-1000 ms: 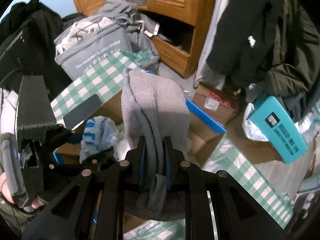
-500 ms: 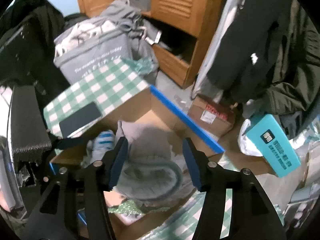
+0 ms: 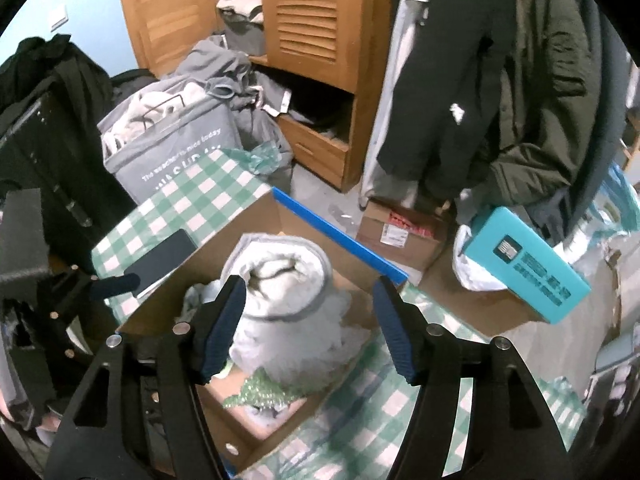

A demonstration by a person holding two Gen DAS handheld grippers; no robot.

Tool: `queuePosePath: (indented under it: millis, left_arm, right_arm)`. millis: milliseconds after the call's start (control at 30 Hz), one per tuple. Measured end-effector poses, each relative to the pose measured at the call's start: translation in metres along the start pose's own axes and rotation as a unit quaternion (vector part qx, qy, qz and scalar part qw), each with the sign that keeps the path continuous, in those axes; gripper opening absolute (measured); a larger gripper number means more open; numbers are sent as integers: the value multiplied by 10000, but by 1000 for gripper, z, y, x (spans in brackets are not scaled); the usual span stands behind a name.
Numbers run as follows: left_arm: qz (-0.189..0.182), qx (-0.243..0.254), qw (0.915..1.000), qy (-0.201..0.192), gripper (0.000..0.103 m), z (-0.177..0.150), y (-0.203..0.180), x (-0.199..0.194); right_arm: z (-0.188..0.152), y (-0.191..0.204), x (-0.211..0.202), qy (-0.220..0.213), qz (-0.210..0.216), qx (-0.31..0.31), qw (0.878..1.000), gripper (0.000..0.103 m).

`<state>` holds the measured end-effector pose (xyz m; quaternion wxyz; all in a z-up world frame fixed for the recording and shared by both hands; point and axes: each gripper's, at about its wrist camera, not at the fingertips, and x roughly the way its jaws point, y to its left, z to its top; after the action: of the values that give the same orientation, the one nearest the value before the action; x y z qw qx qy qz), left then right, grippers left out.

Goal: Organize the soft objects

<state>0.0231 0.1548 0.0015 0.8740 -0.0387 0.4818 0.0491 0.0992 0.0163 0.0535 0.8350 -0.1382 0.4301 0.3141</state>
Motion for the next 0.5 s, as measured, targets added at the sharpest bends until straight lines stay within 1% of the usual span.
queuePosePath:
  millis: [33, 233, 400, 500]
  left_arm:
    - [-8, 13, 10000, -33, 87, 0, -2, -3]
    - [-43, 247, 9994, -231, 87, -5, -15, -20]
    - [-61, 357, 9990, -273, 88, -8, -25, -27]
    - [-54, 379, 9987, -323, 96, -9, -30, -32]
  right_arm:
    - [-2, -1, -3, -15, -25, 19, 10000, 65]
    - [-20, -7, -20, -33, -97, 136, 9999, 65]
    - [-35, -13, -34, -101, -221, 228, 9994, 66]
    - [-44, -19, -43, -160, -228, 336, 9990, 66]
